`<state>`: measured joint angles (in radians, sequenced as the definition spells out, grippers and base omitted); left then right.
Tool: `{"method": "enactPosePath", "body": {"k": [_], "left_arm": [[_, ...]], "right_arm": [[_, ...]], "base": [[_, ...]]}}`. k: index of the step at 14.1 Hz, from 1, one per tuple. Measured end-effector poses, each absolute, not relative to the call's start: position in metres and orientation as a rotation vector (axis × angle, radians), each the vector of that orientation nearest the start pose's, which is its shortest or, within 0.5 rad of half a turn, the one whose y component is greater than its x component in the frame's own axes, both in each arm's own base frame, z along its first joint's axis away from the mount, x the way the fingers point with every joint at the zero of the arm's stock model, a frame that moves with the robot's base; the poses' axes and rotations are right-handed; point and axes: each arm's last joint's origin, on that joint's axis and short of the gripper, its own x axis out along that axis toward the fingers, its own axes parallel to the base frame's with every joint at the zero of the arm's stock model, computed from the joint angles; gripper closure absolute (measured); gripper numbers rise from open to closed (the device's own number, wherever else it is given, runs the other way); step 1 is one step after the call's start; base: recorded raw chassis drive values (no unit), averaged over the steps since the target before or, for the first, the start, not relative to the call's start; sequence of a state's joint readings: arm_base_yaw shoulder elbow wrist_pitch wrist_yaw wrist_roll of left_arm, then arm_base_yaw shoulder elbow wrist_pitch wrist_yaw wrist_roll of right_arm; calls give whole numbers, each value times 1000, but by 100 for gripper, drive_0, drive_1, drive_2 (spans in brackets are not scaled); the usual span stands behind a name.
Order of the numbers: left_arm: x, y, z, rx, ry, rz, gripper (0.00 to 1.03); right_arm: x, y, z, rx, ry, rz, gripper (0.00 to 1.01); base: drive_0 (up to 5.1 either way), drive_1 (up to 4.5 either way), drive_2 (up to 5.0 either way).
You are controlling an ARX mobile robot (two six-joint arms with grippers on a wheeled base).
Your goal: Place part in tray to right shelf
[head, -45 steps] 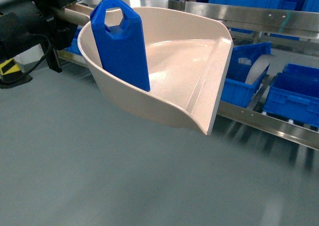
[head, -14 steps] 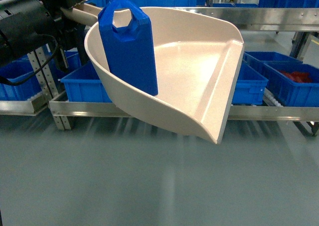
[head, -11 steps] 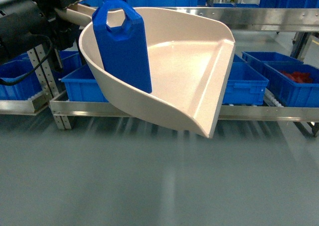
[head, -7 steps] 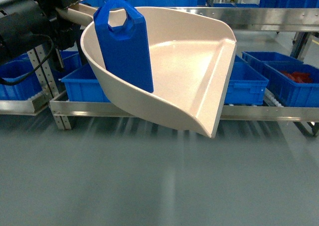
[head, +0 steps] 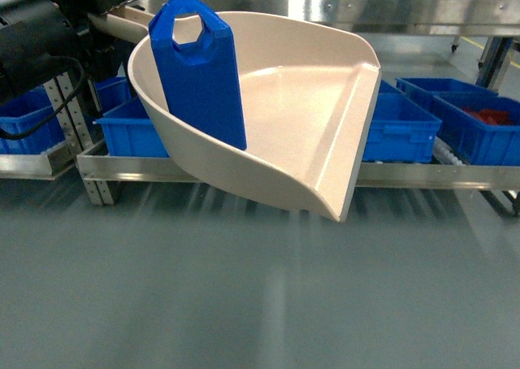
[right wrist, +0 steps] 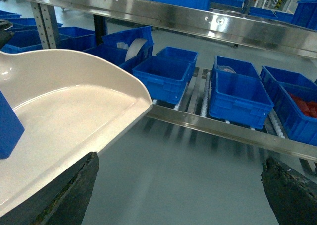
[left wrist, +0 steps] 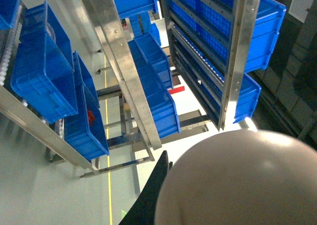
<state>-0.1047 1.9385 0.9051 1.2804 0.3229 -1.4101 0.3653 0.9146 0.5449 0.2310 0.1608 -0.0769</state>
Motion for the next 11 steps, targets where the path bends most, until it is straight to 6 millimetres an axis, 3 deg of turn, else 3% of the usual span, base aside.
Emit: {"method": "enactPosePath", "body": {"k": [11], "left_arm": [[381, -49, 193, -1353, 95, -524, 91]], "right_arm": [[193, 69, 267, -113, 126, 209, 3]], "base": [[-177, -177, -177]]}}
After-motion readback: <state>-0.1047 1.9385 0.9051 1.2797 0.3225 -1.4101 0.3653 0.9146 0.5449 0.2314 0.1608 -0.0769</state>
